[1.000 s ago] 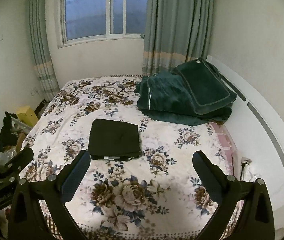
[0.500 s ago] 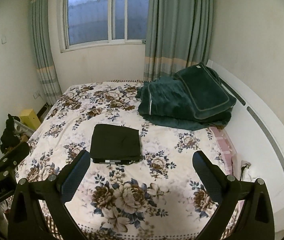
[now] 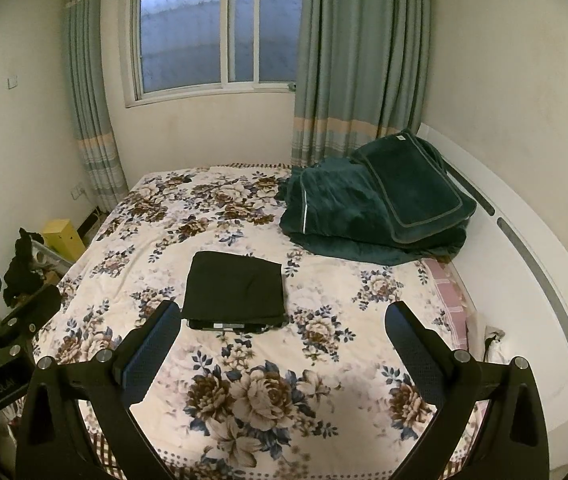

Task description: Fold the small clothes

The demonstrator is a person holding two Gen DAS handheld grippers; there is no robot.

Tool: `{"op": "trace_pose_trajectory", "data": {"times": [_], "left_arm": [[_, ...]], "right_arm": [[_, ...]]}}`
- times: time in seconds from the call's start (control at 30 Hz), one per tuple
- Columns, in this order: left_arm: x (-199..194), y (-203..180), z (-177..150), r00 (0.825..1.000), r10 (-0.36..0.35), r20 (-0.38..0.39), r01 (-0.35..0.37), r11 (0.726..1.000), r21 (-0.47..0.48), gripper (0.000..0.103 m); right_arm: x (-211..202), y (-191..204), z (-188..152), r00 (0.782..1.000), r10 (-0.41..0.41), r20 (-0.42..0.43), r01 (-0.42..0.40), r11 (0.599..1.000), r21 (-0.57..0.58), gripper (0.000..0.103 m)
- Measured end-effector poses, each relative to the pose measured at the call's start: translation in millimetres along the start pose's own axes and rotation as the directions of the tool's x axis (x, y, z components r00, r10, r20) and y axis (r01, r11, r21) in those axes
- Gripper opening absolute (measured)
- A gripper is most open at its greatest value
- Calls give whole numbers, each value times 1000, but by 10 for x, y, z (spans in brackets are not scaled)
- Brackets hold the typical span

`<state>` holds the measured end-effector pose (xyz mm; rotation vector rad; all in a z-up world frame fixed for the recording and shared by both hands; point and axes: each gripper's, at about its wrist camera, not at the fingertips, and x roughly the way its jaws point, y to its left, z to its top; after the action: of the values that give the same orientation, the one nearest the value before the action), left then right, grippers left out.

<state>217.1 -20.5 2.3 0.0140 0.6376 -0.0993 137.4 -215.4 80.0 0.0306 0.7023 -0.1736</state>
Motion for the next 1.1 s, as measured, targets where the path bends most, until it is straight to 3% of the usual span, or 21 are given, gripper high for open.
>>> {"op": "trace_pose_trajectory", "data": {"times": [1.1], "left_arm": [[19,29,14,1000,15,-5,-15,1000,-2,103]], "right_arm": [[76,158,106,1000,14,-3,-14,1000,-11,103]]}}
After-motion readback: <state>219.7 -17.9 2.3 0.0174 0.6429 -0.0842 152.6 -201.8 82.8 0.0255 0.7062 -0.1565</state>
